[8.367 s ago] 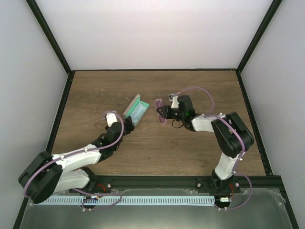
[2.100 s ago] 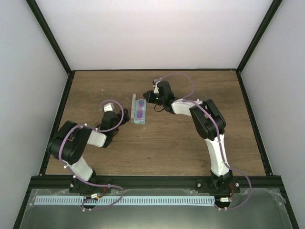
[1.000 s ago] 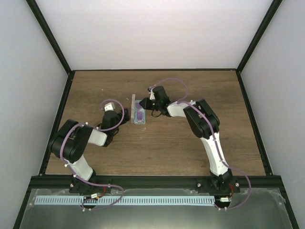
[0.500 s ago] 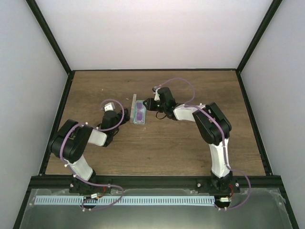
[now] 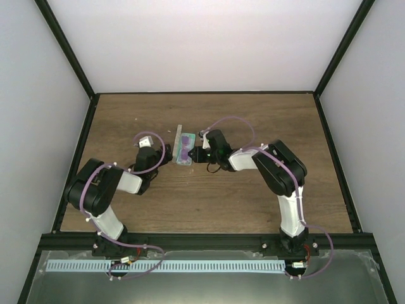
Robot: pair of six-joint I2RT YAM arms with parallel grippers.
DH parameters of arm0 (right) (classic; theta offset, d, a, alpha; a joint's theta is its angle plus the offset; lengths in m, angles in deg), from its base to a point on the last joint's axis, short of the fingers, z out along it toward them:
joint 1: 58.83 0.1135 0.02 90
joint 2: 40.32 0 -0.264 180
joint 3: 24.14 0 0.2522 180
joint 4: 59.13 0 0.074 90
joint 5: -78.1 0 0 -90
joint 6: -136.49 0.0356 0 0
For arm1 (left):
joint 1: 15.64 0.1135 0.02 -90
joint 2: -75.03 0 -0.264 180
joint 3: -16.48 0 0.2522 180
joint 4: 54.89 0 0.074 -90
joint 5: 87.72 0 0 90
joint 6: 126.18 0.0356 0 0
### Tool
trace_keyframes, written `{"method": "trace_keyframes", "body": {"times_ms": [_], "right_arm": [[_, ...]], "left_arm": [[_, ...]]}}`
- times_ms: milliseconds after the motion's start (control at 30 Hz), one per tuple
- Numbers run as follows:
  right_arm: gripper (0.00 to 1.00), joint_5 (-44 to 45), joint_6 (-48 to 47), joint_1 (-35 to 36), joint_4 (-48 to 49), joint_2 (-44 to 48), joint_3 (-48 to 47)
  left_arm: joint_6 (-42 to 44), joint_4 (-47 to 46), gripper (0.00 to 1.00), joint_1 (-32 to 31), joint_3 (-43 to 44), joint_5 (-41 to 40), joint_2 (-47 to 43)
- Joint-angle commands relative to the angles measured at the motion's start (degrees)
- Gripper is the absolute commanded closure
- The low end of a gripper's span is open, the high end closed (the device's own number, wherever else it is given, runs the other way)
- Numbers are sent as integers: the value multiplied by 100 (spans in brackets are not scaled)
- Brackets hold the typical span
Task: Organize the sunglasses
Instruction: Adjust the sunglasses in the sunglasses case.
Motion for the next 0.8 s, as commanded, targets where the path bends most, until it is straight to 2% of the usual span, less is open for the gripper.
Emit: {"method": "trace_keyframes", "body": {"times_ms": [0, 233, 467, 767], "right_arm": [[76, -158, 50, 26, 337, 0, 40], [76, -200, -98, 64, 155, -102, -92], [75, 328, -356, 181, -379, -220, -327], [74, 549, -503, 223, -708, -319, -520]], "left_arm": [[44, -71, 15, -34, 34, 37, 2], [45, -24, 15, -66, 102, 28, 39], [47, 47, 16, -117, 151, -4, 37], [90, 238, 15, -241, 312, -78, 60]]}}
